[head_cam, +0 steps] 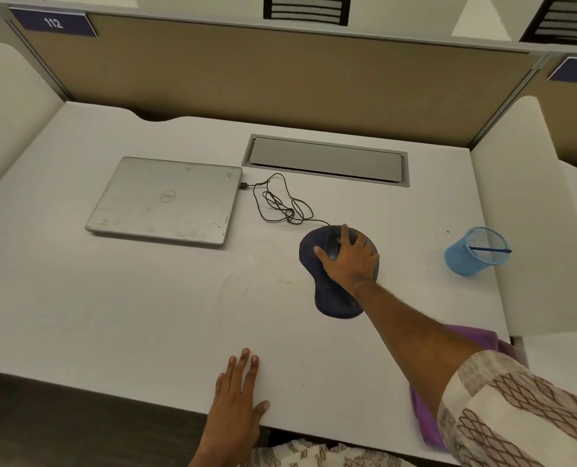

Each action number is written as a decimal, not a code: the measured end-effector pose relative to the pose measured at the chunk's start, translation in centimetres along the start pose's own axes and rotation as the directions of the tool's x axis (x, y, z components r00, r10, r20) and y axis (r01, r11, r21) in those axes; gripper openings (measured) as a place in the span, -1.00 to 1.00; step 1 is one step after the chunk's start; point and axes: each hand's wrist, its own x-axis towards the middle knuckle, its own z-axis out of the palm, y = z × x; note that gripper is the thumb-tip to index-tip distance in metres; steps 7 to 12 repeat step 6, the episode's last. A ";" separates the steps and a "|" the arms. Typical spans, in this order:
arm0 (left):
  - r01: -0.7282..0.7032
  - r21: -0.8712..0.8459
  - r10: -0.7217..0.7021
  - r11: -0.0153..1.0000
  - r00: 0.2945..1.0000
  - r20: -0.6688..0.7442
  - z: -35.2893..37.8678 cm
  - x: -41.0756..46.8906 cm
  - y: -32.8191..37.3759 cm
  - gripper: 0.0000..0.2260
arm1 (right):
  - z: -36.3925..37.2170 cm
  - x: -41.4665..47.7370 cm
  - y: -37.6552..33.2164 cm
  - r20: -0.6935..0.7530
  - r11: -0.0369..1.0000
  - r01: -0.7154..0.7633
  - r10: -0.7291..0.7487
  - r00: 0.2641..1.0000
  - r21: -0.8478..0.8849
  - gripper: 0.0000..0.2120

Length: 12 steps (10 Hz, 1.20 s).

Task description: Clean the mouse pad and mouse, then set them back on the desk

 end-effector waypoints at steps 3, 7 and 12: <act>-0.027 -0.042 0.021 0.999 0.991 -0.130 -0.9 1.4 1.3 -0.36 | 2.6 -7.7 2.5 -0.190 0.995 0.095 -0.089 0.978 0.022 -0.38; -0.106 0.035 0.110 0.994 0.983 -0.147 1.6 2.8 2.8 -0.35 | 5.5 -16.3 5.5 -0.104 0.982 0.189 -0.187 0.977 0.016 -0.40; -0.106 0.035 0.110 0.994 0.983 -0.147 1.6 2.8 2.8 -0.35 | 5.5 -16.3 5.5 -0.104 0.982 0.189 -0.187 0.977 0.016 -0.40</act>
